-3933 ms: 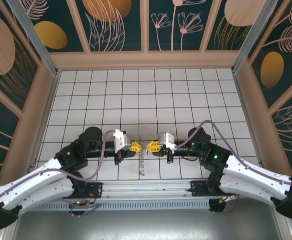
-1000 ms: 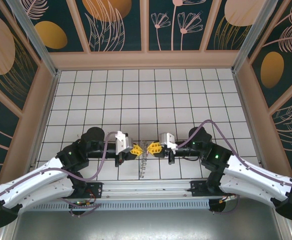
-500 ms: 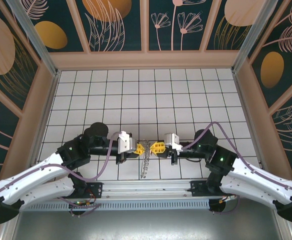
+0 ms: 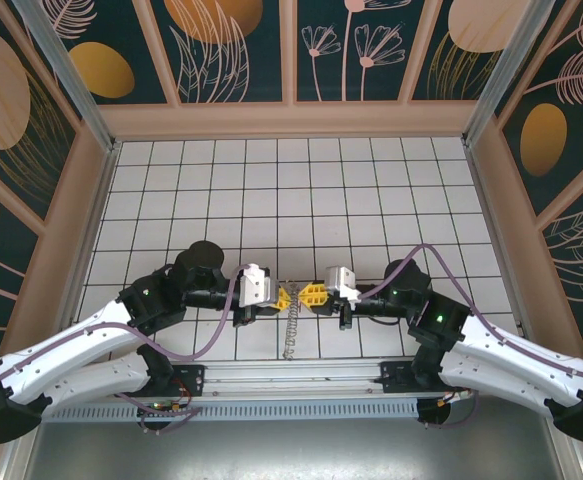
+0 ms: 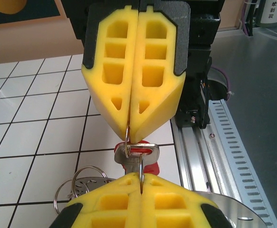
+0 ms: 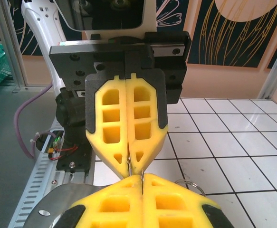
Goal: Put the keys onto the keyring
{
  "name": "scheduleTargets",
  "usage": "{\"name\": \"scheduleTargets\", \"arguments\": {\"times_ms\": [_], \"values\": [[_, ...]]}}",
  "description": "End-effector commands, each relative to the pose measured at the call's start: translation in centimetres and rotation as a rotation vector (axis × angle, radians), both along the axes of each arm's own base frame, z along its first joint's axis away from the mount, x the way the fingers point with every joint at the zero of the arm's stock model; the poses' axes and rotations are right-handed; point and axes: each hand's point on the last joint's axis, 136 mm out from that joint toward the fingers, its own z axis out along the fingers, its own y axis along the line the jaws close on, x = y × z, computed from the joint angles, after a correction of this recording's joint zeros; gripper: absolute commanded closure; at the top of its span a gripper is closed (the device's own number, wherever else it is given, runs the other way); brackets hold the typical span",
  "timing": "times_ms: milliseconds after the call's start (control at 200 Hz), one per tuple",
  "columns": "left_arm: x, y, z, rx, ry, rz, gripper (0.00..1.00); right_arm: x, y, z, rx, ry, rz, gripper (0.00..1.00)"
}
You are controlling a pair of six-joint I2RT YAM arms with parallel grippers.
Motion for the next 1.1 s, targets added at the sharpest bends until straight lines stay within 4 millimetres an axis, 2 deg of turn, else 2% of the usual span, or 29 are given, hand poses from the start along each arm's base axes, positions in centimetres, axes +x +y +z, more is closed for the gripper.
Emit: {"name": "scheduleTargets", "arguments": {"times_ms": [0, 696, 1096], "values": [[-0.2, 0.0, 2.0, -0.047, -0.05, -0.014, 1.0, -0.3, -0.1, 0.6, 0.031, -0.016, -0.002, 1.0], [-0.2, 0.3, 2.7, -0.062, -0.059, -0.001, 1.0, -0.7, -0.1, -0.3, 0.003, 0.008, -0.015, 1.0], [-0.1, 0.3, 2.6, -0.06, -0.057, 0.005, 1.0, -0.8, -0.3, -0.1, 0.006, 0.003, -0.024, 1.0]]}}
